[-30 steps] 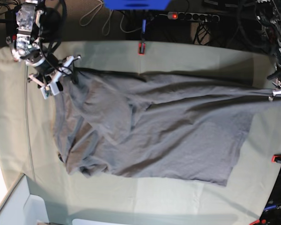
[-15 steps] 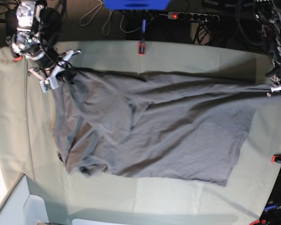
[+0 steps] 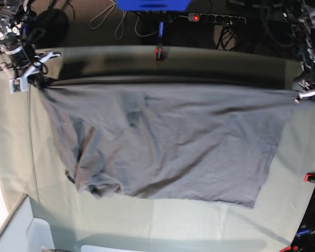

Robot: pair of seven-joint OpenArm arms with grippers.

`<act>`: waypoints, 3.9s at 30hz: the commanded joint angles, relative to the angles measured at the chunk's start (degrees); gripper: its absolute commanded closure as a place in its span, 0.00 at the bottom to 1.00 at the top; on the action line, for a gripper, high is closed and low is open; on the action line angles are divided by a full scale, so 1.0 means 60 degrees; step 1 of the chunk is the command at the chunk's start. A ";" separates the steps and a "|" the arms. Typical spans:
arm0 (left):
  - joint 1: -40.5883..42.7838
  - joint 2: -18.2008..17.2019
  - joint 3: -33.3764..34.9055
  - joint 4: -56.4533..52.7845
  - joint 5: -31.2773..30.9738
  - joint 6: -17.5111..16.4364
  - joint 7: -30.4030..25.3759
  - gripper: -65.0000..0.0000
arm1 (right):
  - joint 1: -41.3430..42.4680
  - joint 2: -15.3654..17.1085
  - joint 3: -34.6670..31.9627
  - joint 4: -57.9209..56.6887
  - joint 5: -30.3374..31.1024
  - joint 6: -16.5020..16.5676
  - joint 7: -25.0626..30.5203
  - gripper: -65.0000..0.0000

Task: Layout the t-shirt on the table in an organized manner, then fold the t-shirt properly

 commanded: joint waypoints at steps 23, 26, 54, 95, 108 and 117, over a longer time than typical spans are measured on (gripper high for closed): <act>0.0154 0.0020 0.0879 -0.1266 0.0000 0.0042 -0.0358 0.99 | -0.0414 -0.0068 0.0059 0.0132 0.0009 0.0111 0.0175 1.00; 0.0491 0.0020 0.0879 -0.1252 -0.0015 0.0042 -0.0358 0.99 | -0.0414 -0.0068 0.0059 0.0132 0.0009 0.0111 0.0175 1.00; 0.1487 0.0284 0.0864 -0.0578 -0.0674 0.0042 -0.0417 0.65 | -0.0531 -0.0083 0.0030 0.0132 0.0009 0.0111 0.0175 1.00; 0.0755 0.0284 0.0864 -0.1706 -0.0645 0.0042 -0.0446 0.93 | -0.0458 -0.0039 0.0030 0.0132 0.0009 0.0111 0.0175 1.00; 0.1107 0.0460 0.0864 0.0038 -0.0674 0.0042 -0.0446 1.00 | -0.0370 -0.0039 0.0103 0.0132 0.0009 0.0111 0.0175 1.00; 0.0301 0.0474 0.0952 0.0682 -0.0615 0.0042 -0.0373 1.00 | 0.0319 -0.0039 0.0675 0.0205 0.0009 0.0111 0.0175 1.00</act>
